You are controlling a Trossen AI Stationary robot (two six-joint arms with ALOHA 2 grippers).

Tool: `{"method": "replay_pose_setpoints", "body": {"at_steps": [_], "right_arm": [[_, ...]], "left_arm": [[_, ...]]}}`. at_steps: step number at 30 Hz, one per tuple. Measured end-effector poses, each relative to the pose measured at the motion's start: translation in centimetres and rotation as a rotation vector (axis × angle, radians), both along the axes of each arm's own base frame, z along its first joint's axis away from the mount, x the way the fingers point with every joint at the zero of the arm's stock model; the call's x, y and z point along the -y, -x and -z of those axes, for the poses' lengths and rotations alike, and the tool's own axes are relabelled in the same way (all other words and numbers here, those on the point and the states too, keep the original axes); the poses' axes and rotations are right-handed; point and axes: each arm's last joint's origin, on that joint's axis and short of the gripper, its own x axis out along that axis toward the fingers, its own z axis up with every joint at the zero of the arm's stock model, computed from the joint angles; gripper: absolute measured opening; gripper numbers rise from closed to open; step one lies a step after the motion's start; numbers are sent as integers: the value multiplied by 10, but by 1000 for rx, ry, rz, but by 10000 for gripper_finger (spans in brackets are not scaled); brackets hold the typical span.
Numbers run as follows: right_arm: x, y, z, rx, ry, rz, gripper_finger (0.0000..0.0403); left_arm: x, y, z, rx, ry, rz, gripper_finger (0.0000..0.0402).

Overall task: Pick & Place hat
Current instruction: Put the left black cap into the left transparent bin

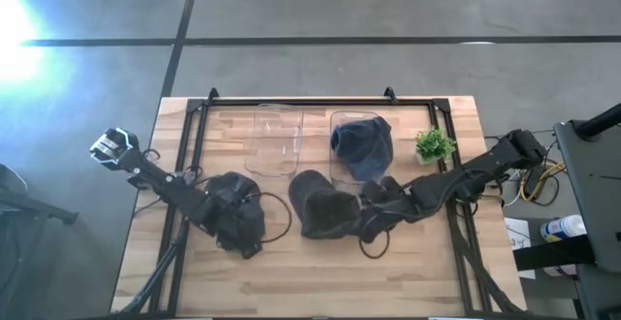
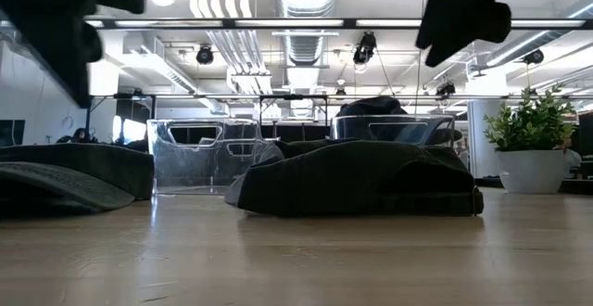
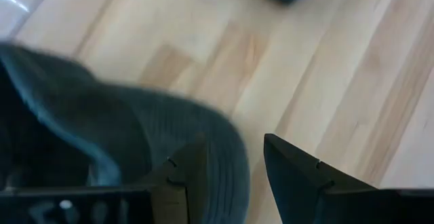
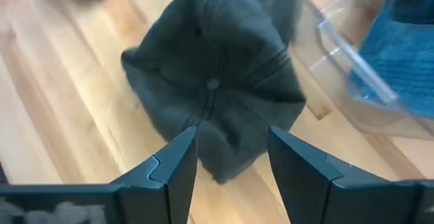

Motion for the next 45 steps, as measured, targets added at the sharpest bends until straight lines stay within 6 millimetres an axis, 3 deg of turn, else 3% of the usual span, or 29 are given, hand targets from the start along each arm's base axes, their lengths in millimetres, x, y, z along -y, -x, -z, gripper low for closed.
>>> {"method": "replay_pose_setpoints", "body": {"at_steps": [5,10,16,22,28,35,39,45], "right_arm": [[-6,6,8,-45,-10,-77,171],[-11,19,24,-117,-44,-134,167],[-21,34,43,-136,-104,-138,159],[-36,36,63,2,-249,-94,152],[-46,36,82,162,-387,-59,154],[-62,23,93,216,-469,-22,155],[-77,12,91,229,-499,-2,155],[-97,-5,93,226,-501,-19,155]], "left_arm": [[13,12,1,-38,41,-44,138],[21,9,-2,31,142,-148,138],[16,17,-3,-44,106,-273,134],[-3,38,0,-183,-78,-493,118],[-4,37,16,-164,-73,-459,117],[-2,26,61,24,71,-406,117],[4,17,81,206,259,-458,117],[12,-5,70,635,390,-524,117]]}}
